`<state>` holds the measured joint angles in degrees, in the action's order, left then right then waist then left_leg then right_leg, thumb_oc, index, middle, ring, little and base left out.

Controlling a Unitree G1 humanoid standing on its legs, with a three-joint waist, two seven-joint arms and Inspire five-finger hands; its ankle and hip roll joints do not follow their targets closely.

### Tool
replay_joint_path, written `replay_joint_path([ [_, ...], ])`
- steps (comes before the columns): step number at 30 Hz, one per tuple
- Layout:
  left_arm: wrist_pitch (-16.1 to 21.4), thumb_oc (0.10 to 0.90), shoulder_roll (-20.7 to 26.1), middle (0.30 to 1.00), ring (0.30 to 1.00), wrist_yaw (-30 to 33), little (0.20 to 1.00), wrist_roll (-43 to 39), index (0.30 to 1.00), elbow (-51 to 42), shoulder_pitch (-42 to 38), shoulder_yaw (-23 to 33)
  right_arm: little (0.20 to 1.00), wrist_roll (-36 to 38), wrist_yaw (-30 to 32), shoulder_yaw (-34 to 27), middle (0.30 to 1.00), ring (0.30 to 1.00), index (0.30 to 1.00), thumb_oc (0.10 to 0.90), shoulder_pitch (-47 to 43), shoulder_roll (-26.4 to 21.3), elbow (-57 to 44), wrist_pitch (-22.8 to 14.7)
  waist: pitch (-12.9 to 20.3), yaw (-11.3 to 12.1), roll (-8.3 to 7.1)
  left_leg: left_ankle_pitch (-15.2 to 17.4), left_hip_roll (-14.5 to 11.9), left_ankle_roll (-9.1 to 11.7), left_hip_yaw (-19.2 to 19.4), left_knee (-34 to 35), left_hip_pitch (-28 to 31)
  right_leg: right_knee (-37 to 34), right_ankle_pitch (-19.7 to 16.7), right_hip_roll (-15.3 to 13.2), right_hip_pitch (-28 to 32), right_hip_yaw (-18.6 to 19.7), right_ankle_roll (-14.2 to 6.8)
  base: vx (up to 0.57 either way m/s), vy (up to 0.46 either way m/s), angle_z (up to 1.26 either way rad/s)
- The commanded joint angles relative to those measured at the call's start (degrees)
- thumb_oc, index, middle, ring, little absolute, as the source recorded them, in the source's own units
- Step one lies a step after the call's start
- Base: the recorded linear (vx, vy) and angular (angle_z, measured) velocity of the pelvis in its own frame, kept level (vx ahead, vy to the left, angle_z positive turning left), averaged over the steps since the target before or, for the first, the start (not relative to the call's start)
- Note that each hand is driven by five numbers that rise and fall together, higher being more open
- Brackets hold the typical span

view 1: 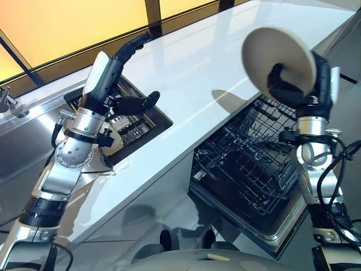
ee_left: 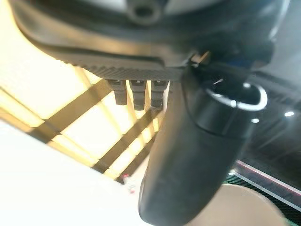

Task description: Pick up plates and place into dishwasher.

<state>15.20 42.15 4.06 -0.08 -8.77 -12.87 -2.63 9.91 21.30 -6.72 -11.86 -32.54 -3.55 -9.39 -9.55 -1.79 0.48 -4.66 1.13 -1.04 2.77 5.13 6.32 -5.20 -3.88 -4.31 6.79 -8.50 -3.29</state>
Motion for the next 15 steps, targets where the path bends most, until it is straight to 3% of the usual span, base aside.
replay_joint_path([
  [1,3.1,0.8,4.7,0.9,0.9,1.8,0.9,-1.9,0.9,2.4,-3.0,6.1,0.2,-1.2,6.1,-5.5,0.3,0.3,0.3,0.1,-3.6,-5.2,-0.2,-7.3,5.3,0.5,0.61,8.5,2.7,-1.0,1.3,-0.1,3.0,4.5,7.1,4.4,0.8,-1.3,-0.5,0.02,-0.048,0.07],
  [5,3.4,0.8,6.1,0.9,0.9,2.7,0.9,-3.1,0.9,5.5,-1.5,8.3,0.2,0.6,9.6,-8.6,0.3,0.3,0.3,0.1,-2.0,-6.9,4.7,-5.8,5.0,0.7,0.73,8.5,2.7,-1.0,1.1,-0.1,3.1,4.5,7.2,4.4,0.9,-1.4,-0.5,0.02,-0.051,0.03],
  [9,3.1,0.8,6.8,0.9,0.9,4.4,0.9,-4.3,0.9,7.4,0.3,10.4,0.2,4.5,8.8,-10.3,0.3,0.3,0.3,0.1,-0.3,-8.0,9.2,-3.0,4.9,1.0,0.81,8.5,2.7,-1.0,0.9,-0.1,3.1,4.5,7.4,4.4,1.0,-1.6,-0.4,0.04,-0.055,0.02],
  [15,3.4,0.8,5.8,0.9,0.9,7.3,0.9,-7.1,0.9,8.6,3.0,14.1,0.2,0.8,9.2,-10.4,0.3,0.3,0.3,0.1,1.4,-7.9,14.1,-0.3,4.6,1.5,0.88,8.4,2.5,-1.0,0.5,-0.1,3.1,5.0,7.8,4.5,1.0,-2.0,-0.1,0.05,-0.06,0.02],
])
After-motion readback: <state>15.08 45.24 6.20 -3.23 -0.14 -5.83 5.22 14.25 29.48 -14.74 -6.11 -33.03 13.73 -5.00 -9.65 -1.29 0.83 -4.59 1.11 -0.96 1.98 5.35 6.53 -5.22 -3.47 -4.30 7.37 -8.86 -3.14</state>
